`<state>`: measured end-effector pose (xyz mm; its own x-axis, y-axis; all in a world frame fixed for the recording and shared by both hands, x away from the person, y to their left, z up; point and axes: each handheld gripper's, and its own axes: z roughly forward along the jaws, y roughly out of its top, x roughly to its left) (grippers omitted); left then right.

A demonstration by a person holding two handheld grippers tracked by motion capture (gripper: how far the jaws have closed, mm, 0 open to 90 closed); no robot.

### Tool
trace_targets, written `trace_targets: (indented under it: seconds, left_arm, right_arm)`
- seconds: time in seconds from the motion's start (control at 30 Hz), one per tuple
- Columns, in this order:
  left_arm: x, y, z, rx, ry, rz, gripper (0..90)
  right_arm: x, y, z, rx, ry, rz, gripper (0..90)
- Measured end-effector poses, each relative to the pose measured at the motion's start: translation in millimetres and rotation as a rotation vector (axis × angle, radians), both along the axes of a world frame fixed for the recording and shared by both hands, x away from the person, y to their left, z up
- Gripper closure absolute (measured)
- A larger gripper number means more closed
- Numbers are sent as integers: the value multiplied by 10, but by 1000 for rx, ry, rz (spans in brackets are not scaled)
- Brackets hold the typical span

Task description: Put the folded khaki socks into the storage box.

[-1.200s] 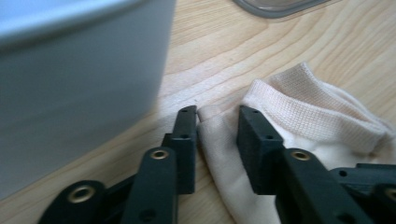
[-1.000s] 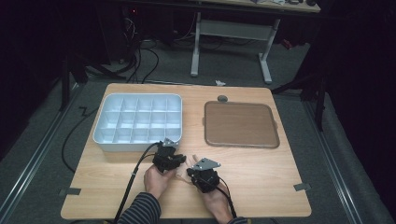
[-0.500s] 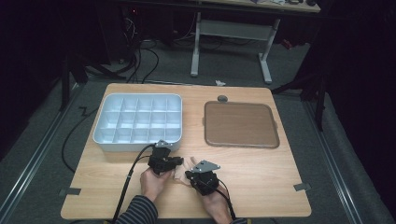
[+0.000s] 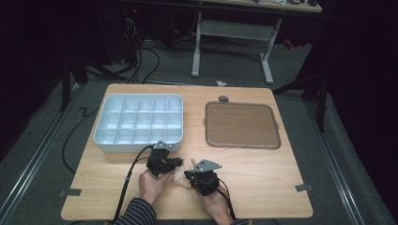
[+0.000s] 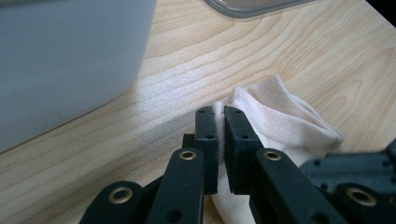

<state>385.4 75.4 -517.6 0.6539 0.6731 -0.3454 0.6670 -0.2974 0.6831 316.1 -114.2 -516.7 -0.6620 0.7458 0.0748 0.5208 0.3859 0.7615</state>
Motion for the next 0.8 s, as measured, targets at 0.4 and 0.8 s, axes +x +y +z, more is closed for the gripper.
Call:
trace_targets:
  seconds: [0.4,0.8]
  left_arm:
    - [-39,16,21,-1,-4,-8,854]
    - [-81,38,29,-22,4,-29,853]
  right_arm:
    - [227,41,84,7,10,-71,899]
    - [302,16,-49,-54,45,-111,900]
